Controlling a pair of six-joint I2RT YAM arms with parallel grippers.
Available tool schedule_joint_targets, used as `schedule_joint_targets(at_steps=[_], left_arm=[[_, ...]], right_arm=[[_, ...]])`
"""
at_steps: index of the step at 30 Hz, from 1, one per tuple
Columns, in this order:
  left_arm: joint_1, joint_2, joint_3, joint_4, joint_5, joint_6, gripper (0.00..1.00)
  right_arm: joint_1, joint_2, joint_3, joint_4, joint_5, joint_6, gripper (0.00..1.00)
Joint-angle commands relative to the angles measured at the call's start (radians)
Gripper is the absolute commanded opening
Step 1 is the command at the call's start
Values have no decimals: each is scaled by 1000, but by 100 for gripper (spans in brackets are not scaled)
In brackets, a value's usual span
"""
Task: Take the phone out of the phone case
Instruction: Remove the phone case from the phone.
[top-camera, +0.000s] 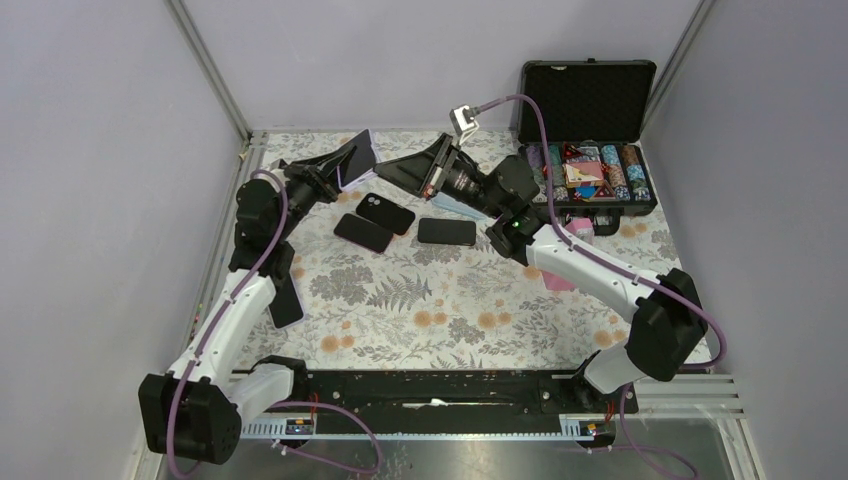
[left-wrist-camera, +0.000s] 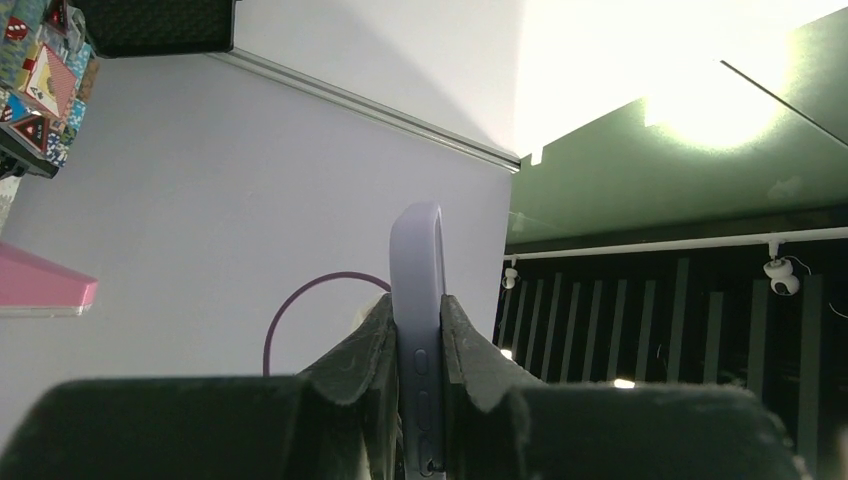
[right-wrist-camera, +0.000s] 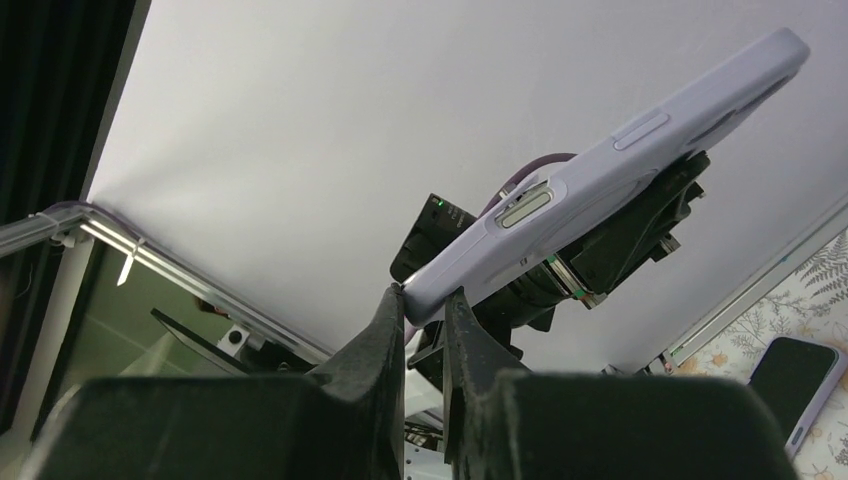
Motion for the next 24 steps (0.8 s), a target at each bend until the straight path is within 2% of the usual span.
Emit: schedule_joint_targets(at_steps=[1,8,12,16,17,19,20,22,24], left_arm=[[-95,-6,25,-21,175,-17,0],[-115,-7,40,36,159,-34,0],[-110,-33,36,41,112,-27,0],[-57,-49,44,46,73,30,0],[-43,-52,49,44,69,46,0],[-23,-54,56,41,56,66,0],[-17,-52,60,48,55,73,0],[-12,-46,70,42,56,89,0],[-11,-40,73,40,58,97,0]], right_arm=[[7,20,110,198,40,-88,0],[6,16,120,127,45,-95,0],[6,3,110,2,61,-80,0],[7,-41,55,-107,87,-28,2],[6,-56,39,-132,95,-19,15],[7,-83,29,-193,102,-25,52],[9,-92,30,-218,103,-35,61],[11,-102,45,-253,104,-53,70],[11,-103,58,-258,106,-50,70]])
